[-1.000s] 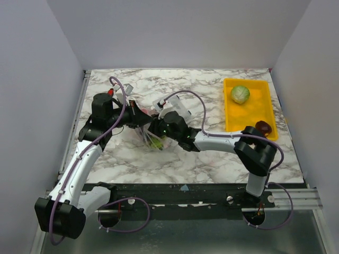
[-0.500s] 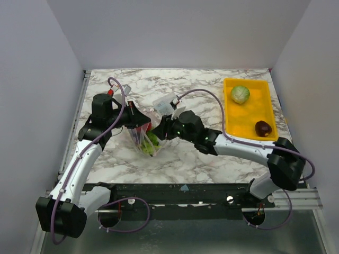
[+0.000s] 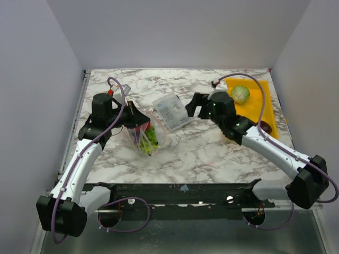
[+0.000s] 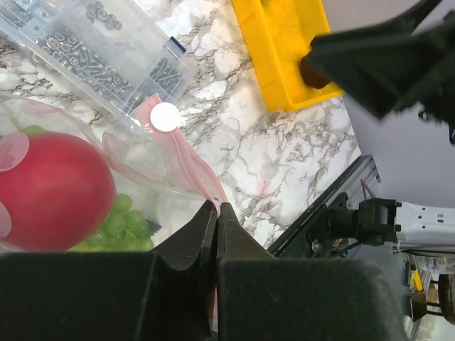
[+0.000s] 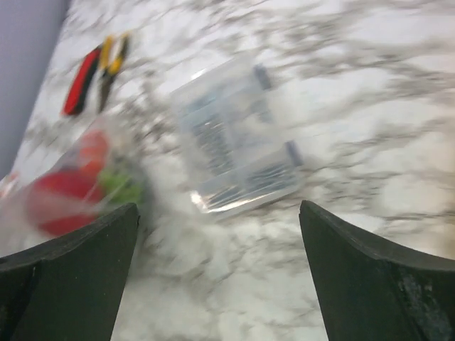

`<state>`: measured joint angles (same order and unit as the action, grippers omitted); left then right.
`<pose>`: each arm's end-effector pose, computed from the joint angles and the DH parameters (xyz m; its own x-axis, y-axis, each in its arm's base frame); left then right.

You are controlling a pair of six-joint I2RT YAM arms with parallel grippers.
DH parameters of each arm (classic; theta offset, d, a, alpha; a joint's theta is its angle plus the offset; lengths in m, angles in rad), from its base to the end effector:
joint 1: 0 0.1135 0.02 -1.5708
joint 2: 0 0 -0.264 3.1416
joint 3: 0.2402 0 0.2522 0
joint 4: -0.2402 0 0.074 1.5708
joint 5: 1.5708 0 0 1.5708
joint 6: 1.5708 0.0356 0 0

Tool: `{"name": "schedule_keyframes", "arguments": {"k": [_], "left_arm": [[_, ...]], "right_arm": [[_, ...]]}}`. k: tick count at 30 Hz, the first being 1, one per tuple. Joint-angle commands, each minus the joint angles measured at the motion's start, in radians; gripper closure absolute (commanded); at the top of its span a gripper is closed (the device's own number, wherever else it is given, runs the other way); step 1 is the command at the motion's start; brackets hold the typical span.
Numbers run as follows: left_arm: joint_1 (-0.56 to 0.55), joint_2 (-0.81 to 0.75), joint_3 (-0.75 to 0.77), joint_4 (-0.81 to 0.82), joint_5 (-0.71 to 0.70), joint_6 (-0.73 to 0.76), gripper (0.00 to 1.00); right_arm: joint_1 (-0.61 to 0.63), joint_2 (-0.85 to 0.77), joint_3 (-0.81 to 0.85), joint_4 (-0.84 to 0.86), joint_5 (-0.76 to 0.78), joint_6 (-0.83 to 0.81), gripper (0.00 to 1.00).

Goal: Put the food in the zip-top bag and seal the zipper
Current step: Pick up the fake vegetable from the bin.

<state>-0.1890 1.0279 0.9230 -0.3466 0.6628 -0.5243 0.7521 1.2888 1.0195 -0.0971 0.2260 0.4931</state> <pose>0.2172 -0.0639 0.3290 -0.7174 -0.2645 -0.6445 0.3844 0.6212 -0.6829 0.2246 0.1992 0.3208 -0.4733 0.1890 -0.8604 -0.3281 0.8687 0.3712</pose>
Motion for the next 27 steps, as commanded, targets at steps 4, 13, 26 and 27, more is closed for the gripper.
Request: {"name": "schedule_keyframes", "arguments": {"k": [4, 13, 26, 27], "left_arm": [[0.008, 0.001, 0.027, 0.011, 0.009, -0.003, 1.0], [0.008, 0.008, 0.025, 0.015, 0.022, -0.008, 1.0], [0.008, 0.023, 0.025, 0.015, 0.027, -0.009, 1.0], [0.008, 0.024, 0.025, 0.015, 0.029, -0.009, 1.0]], "right_arm": [[-0.367, 0.07, 0.063, -0.092, 0.058, -0.01, 0.0], [-0.776, 0.248, 0.018, 0.131, -0.285, 0.274, 0.0], [-0.997, 0.536, -0.018, 0.524, -0.547, 0.52, 0.0], [-1.0, 0.555, -0.006, 0.527, -0.545, 0.517, 0.0]]}}
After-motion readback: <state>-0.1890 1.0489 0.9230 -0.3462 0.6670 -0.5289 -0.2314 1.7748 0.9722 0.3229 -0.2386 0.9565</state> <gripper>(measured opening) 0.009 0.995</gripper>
